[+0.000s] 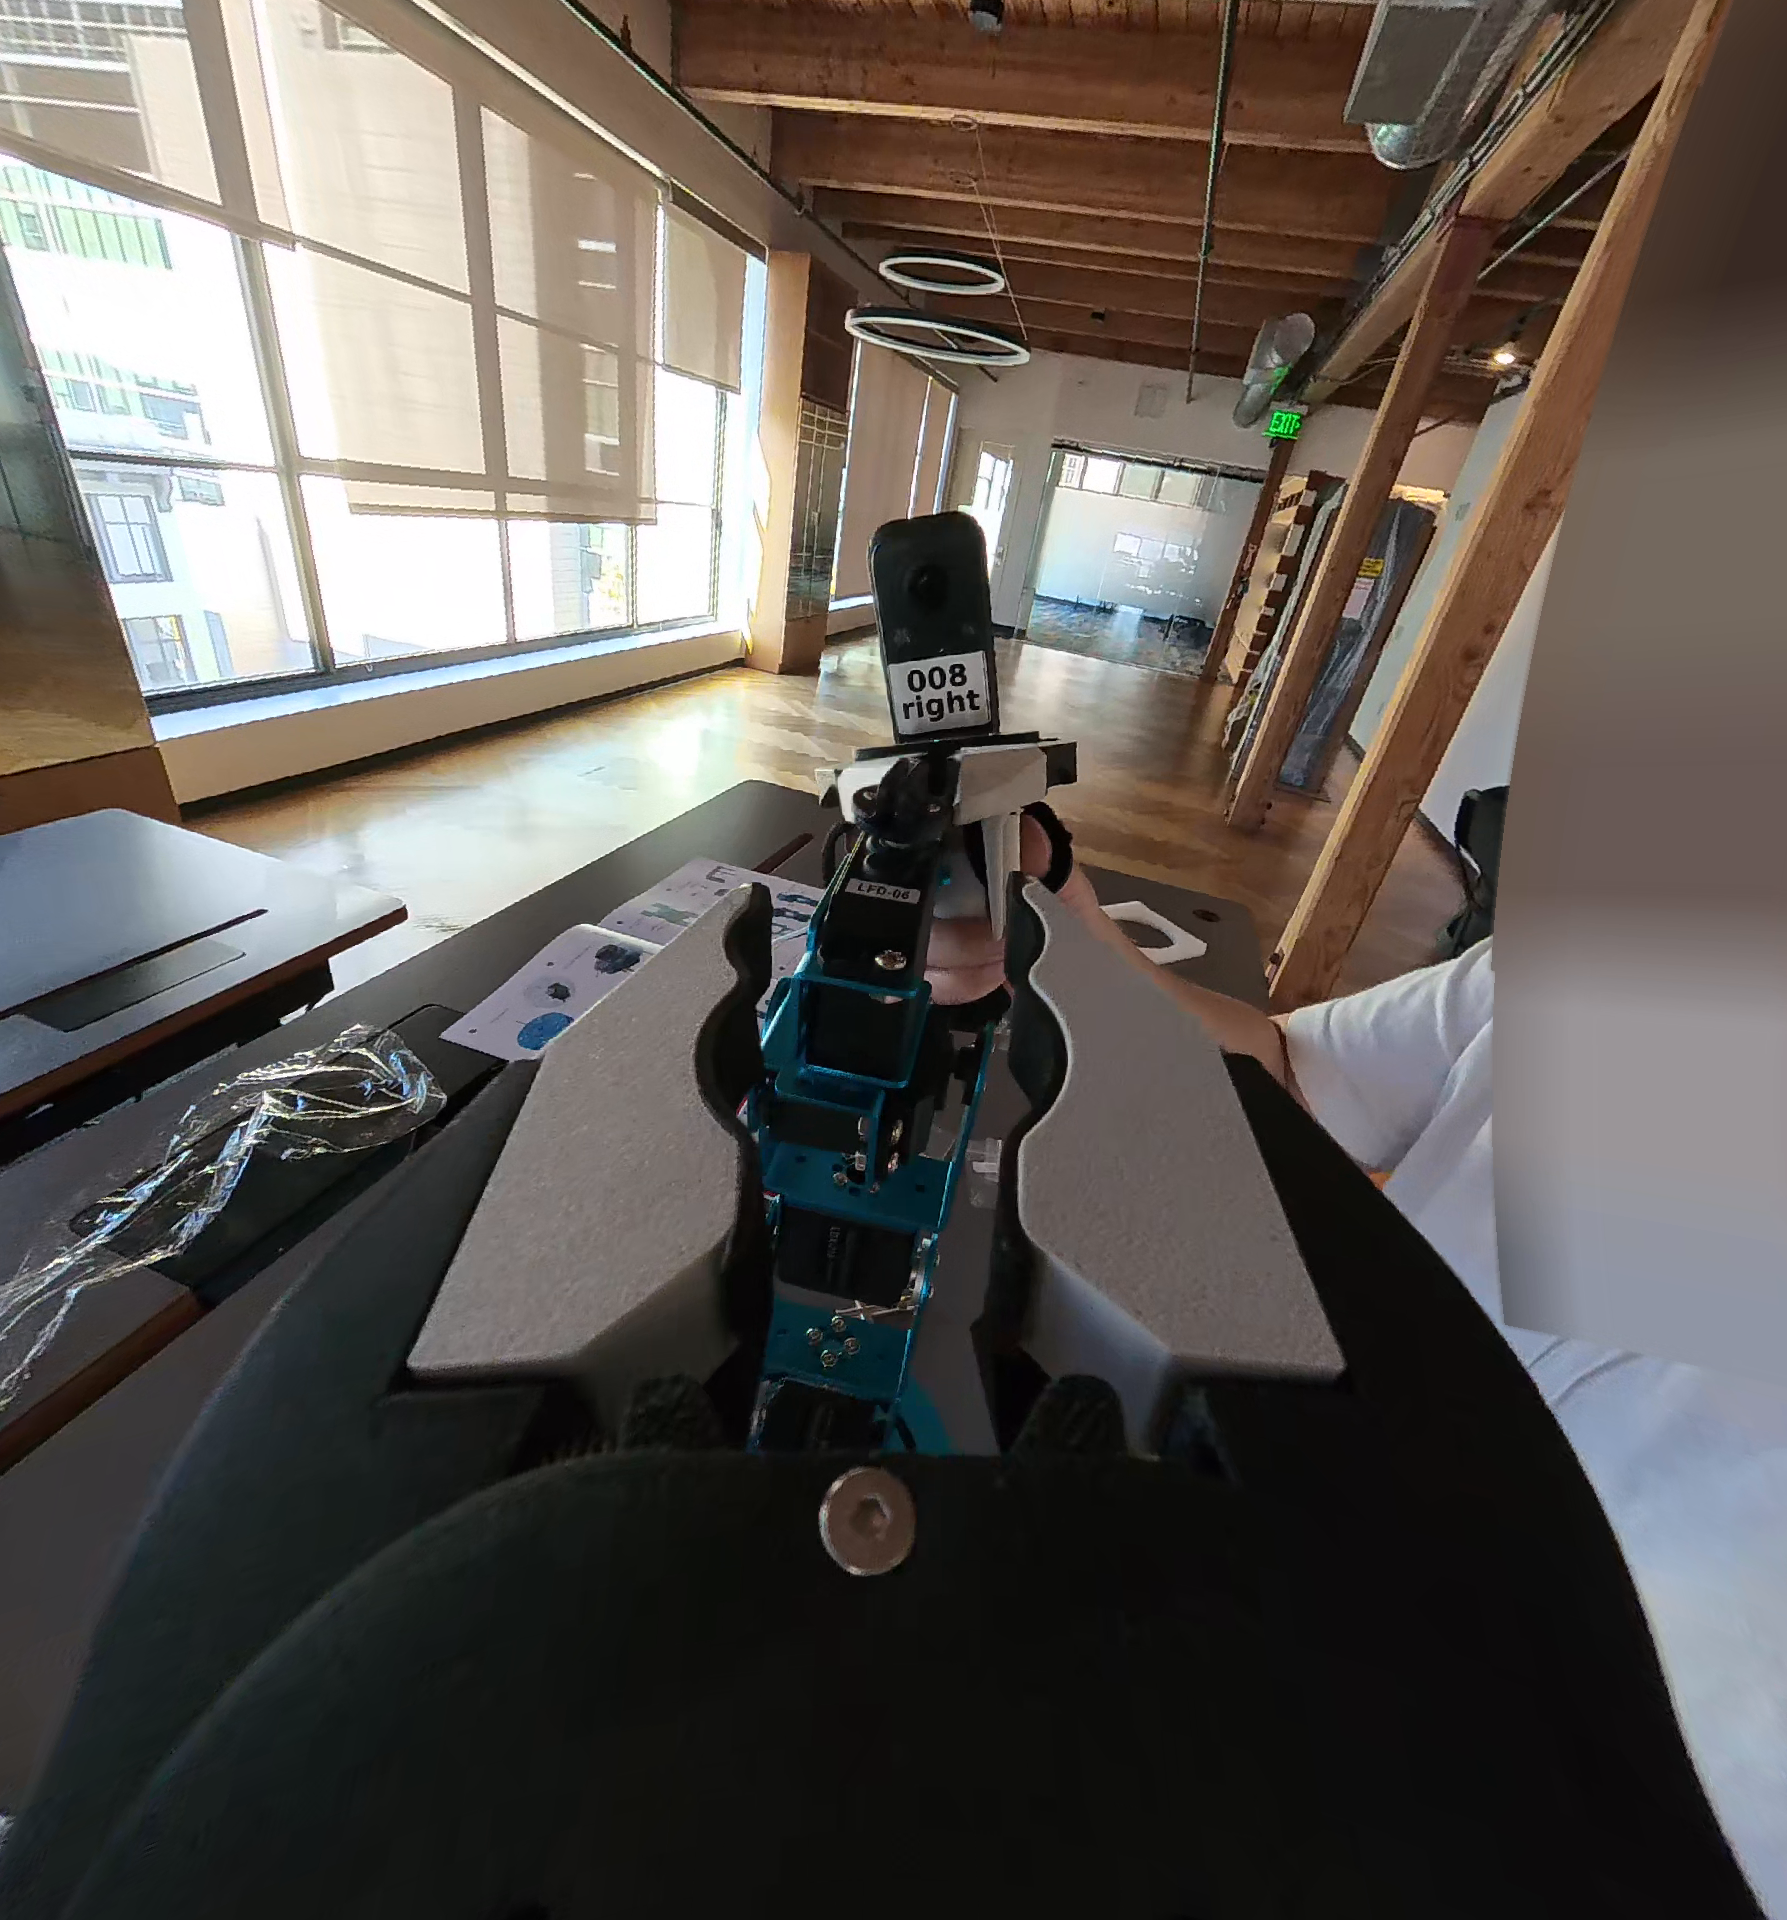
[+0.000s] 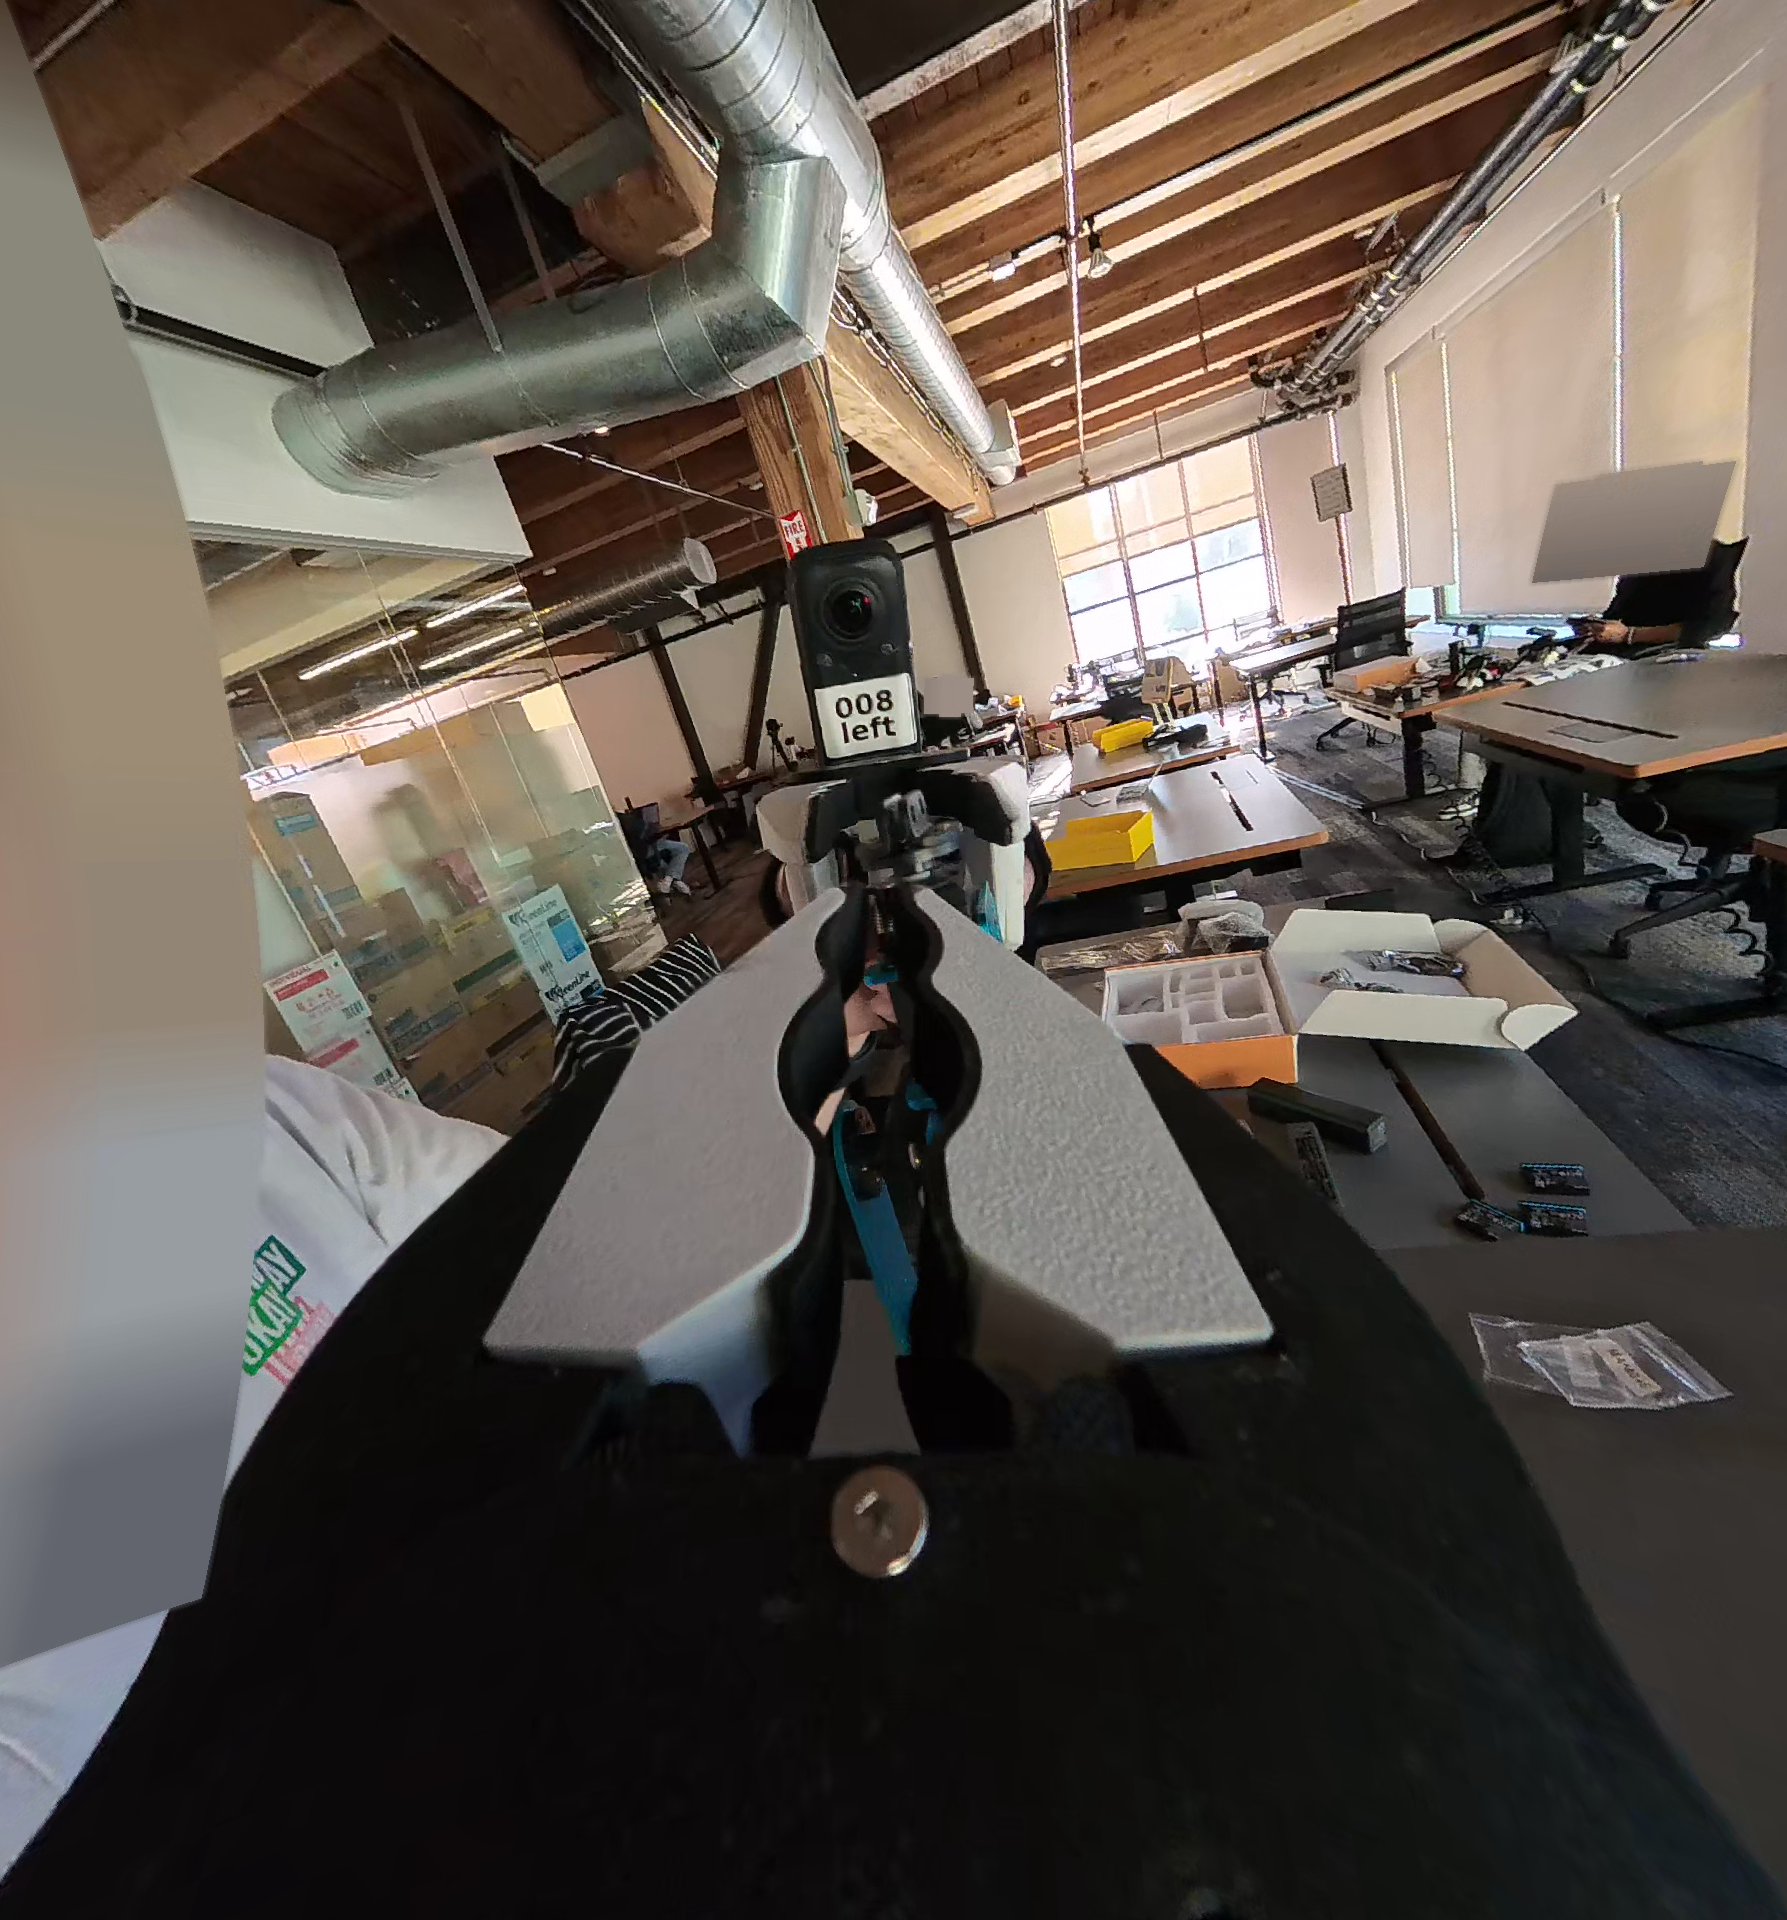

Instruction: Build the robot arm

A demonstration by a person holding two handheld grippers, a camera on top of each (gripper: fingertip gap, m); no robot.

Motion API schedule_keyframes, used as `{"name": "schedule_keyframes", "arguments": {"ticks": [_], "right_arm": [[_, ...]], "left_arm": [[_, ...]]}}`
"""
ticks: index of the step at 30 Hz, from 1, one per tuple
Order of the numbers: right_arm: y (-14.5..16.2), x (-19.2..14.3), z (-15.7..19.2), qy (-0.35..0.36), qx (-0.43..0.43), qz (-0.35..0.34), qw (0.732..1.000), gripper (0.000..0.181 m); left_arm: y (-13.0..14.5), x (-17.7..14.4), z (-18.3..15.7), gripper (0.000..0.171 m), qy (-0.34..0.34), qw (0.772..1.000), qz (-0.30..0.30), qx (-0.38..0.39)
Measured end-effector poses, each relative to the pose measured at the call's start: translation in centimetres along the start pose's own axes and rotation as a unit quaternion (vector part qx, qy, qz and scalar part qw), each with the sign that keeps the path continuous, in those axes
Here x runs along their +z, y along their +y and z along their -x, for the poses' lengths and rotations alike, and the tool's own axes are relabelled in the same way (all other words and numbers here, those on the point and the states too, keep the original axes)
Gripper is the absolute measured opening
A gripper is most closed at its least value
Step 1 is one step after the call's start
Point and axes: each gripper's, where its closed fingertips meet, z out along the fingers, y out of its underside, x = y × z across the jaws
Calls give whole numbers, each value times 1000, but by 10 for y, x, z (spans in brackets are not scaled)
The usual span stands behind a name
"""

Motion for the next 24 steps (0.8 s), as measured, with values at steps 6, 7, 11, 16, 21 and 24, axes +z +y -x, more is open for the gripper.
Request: {"name": "schedule_keyframes", "arguments": {"ticks": [6,7,11,16,21,24], "right_arm": [[2,-3,-2,3,-1,-9,1000,3],[2,-3,-2,2,-1,-10,1000,3],[3,-1,-1,4,-15,-4,1000,3],[3,0,-1,15,-41,14,999,3],[4,1,-1,34,-80,56,995,3],[5,3,-1,39,-86,74,993,3]], "left_arm": [[3,-2,-1,43,1,1000,5,6],[4,-2,-1,43,1,1000,6,7],[4,-2,-1,43,5,1000,4,6],[6,-4,-3,43,7,1000,2,5],[7,-7,-2,43,-2,1000,3,8],[7,-9,-2,43,-2,1000,2,7]]}}
